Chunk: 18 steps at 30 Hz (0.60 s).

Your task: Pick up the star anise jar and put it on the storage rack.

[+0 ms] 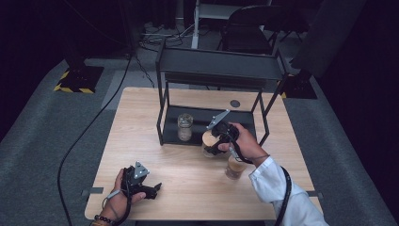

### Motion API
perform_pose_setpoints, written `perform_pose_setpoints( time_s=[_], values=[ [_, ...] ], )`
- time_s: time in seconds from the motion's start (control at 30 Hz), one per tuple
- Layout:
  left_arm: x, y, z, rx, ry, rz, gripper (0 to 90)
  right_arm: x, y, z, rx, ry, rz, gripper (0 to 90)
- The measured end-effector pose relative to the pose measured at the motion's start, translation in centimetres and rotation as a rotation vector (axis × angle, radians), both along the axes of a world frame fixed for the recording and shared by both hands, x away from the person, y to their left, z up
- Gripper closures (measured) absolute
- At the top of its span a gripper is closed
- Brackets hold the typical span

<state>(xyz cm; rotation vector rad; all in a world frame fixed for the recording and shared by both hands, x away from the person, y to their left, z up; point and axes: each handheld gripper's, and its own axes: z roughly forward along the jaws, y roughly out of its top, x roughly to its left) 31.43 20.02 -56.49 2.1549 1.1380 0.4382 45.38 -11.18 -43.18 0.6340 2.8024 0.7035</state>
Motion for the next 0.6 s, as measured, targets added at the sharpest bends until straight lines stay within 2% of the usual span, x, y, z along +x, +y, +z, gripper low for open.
perform_pose_setpoints(
  time_s=[0.17, 0.6],
  values=[
    [0.0, 0.0, 0.0, 0.002, 0.000, 0.000, 0.0, 0.1, 0.1, 0.6, 0.005, -0.023, -0.008, 23.8],
    [0.0, 0.0, 0.0, 0.002, 0.001, 0.000, 0.0, 0.8, 0.2, 1.5, 0.015, -0.038, -0.014, 23.8]
  ],
)
